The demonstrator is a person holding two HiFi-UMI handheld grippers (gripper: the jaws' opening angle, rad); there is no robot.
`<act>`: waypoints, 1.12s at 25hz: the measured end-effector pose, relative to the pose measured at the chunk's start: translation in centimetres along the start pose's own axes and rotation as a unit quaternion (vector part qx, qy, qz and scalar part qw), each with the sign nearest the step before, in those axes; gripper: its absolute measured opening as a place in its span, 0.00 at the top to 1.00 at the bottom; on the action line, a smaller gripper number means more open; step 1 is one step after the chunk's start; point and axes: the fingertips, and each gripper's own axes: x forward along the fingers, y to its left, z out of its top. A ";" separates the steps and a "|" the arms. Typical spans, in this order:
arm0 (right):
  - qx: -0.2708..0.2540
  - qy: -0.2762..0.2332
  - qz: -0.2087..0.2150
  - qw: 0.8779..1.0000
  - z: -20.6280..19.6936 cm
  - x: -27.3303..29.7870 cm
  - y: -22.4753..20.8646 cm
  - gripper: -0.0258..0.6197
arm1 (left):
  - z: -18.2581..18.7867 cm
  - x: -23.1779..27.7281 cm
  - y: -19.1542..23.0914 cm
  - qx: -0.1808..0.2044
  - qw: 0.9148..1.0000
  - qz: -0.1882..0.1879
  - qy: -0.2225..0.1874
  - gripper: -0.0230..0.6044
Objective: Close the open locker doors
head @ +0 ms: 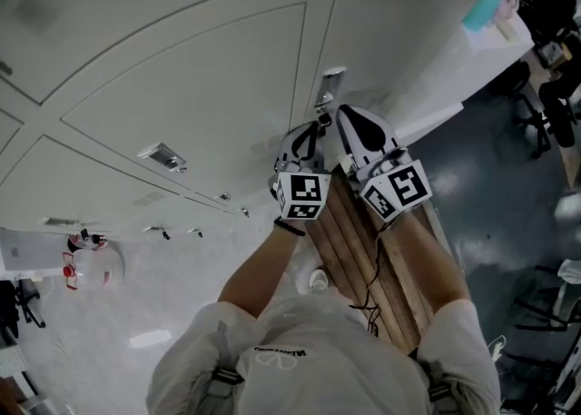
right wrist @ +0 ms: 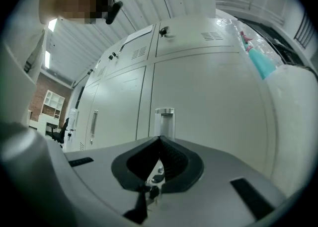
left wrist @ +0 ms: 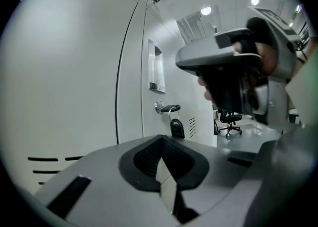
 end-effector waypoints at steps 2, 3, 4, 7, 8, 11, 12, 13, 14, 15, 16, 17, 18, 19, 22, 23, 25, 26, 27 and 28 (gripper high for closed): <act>0.013 0.008 -0.011 1.000 -0.7 -2.8 0.4 0.95 | 0.0 0.0 0.1 0.004 1.000 0.003 0.000 0.96; 0.017 0.013 -0.018 1.000 -1.1 -4.3 0.6 0.95 | 0.1 -0.1 0.2 0.004 1.000 0.003 -0.003 0.96; 0.019 0.019 -0.026 0.999 -1.4 -5.8 0.6 0.94 | 0.2 -0.3 0.3 0.004 1.000 0.003 -0.009 0.96; 0.024 0.026 -0.062 0.997 -2.1 -10.0 0.0 0.94 | 0.6 -1.5 0.7 0.004 1.000 0.002 -0.027 0.96; 0.029 0.025 -0.074 0.996 -2.3 -11.2 -0.4 0.95 | 0.6 -2.2 0.8 0.008 1.000 0.001 -0.027 0.96; 0.050 0.015 -0.102 0.993 -2.0 -14.2 -1.5 0.94 | 0.8 -5.3 -0.2 0.023 0.999 -0.006 -0.023 0.96; 0.055 0.010 -0.106 0.993 -1.7 -15.1 -1.6 0.95 | 1.0 -6.7 -0.7 0.023 0.999 -0.008 -0.023 0.96; 0.055 0.006 -0.109 0.993 -1.2 -15.8 -1.6 0.94 | 1.3 -8.1 -1.1 0.019 1.000 -0.009 -0.023 0.96; 0.052 0.001 -0.109 0.993 -0.6 -16.5 -1.5 0.95 | 1.7 -9.6 -1.4 0.012 1.000 -0.005 -0.024 0.96; 0.049 -0.005 -0.108 0.993 0.1 -17.1 -1.3 0.95 | 2.1 -11.2 -1.6 0.001 1.000 0.001 -0.025 0.96; 0.045 -0.011 -0.106 0.993 0.8 -17.7 -1.0 0.95 | 2.7 -12.7 -1.7 -0.010 1.000 0.009 -0.027 0.96; 0.042 -0.016 -0.103 0.994 1.5 -18.2 -0.7 0.95 | 3.3 -14.2 -1.6 -0.020 0.999 0.020 -0.030 0.96; 0.040 -0.020 -0.099 0.994 2.2 -18.7 -0.4 0.95 | 4.1 -15.7 -1.6 -0.027 0.998 0.033 -0.038 0.96; 0.037 -0.023 -0.096 0.994 2.8 -19.4 0.0 0.95 | 5.0 -17.0 -1.6 -0.031 0.997 0.045 -0.046 0.96; 0.029 -0.023 -0.091 0.995 4.0 -21.5 0.5 0.95 | 7.2 -20.2 -2.0 -0.026 0.995 0.066 -0.068 0.96; 0.027 -0.022 -0.090 0.995 4.2 -22.1 0.6 0.95 | 7.7 -21.0 -2.1 -0.023 0.995 0.071 -0.071 0.96; 0.026 -0.018 -0.086 0.996 4.5 -23.0 0.8 0.95 | 8.5 -22.4 -2.3 -0.018 0.994 0.079 -0.078 0.96; 0.027 -0.017 -0.084 0.996 4.5 -23.4 0.9 0.95 | 8.8 -23.0 -2.4 -0.016 0.993 0.083 -0.082 0.96; 0.028 -0.016 -0.082 0.996 4.5 -23.7 1.0 0.95 | 9.0 -23.5 -2.5 -0.015 0.992 0.087 -0.085 0.96; 0.029 -0.016 -0.079 0.996 4.6 -23.9 1.2 0.95 | 9.0 -23.9 -2.7 -0.015 0.992 0.091 -0.087 0.96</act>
